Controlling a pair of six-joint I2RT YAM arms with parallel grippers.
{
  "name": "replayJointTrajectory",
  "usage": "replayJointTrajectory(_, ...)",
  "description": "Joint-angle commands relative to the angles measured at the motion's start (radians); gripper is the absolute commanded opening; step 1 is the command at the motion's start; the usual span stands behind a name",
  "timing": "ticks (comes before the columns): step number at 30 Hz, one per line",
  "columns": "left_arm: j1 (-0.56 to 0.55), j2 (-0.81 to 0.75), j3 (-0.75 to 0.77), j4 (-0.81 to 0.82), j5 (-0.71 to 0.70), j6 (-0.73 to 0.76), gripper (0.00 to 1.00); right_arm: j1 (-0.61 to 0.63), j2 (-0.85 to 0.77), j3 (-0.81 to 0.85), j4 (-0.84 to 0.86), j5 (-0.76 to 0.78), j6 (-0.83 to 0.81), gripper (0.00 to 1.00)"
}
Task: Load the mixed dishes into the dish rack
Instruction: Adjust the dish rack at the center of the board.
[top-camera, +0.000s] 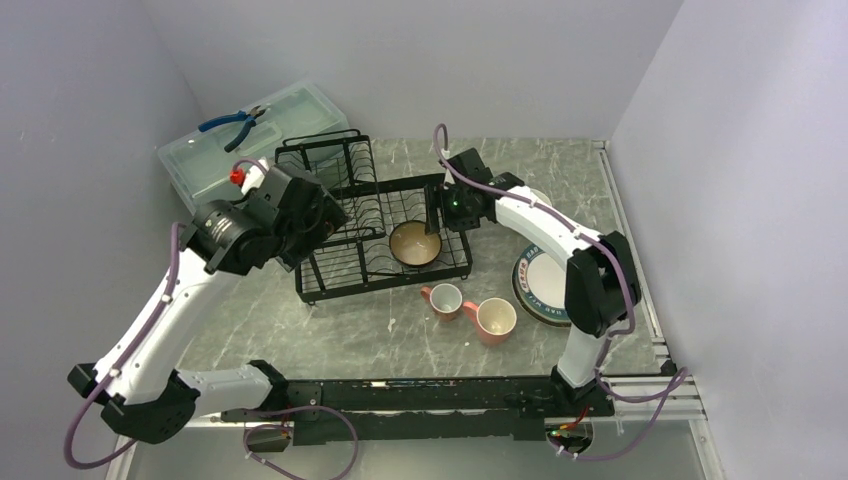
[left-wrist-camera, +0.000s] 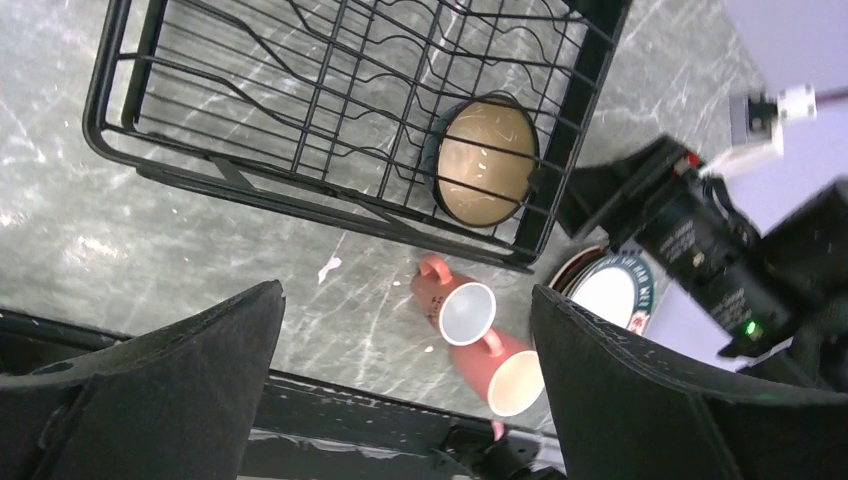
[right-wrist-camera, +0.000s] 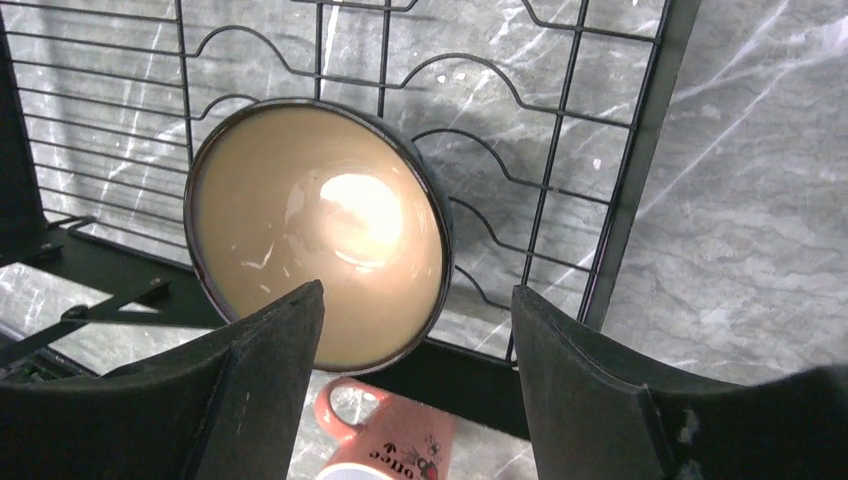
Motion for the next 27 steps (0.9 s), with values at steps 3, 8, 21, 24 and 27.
replayJointTrajectory(3,0.023,0.055,0.053,-0.132,-0.020,-0.255,1.00,0.002,-0.125,-0.056,0.053,0.027,0.001,0.71)
replayJointTrajectory(8,0.073,0.062,0.032,-0.120,0.040,-0.315,0.99,0.003,-0.224,-0.122,0.081,0.015,0.008,0.72)
replayJointTrajectory(21,0.209,0.129,-0.043,-0.024,0.248,-0.316,0.82,0.015,-0.428,-0.224,0.105,-0.019,0.035,0.72)
replayJointTrajectory(24,0.217,0.135,-0.048,-0.011,0.270,-0.304,0.69,0.015,-0.459,-0.242,0.102,-0.015,0.036,0.72)
replayJointTrajectory(27,0.219,0.141,-0.040,-0.010,0.277,-0.287,0.59,0.015,-0.481,-0.261,0.104,-0.013,0.039,0.72)
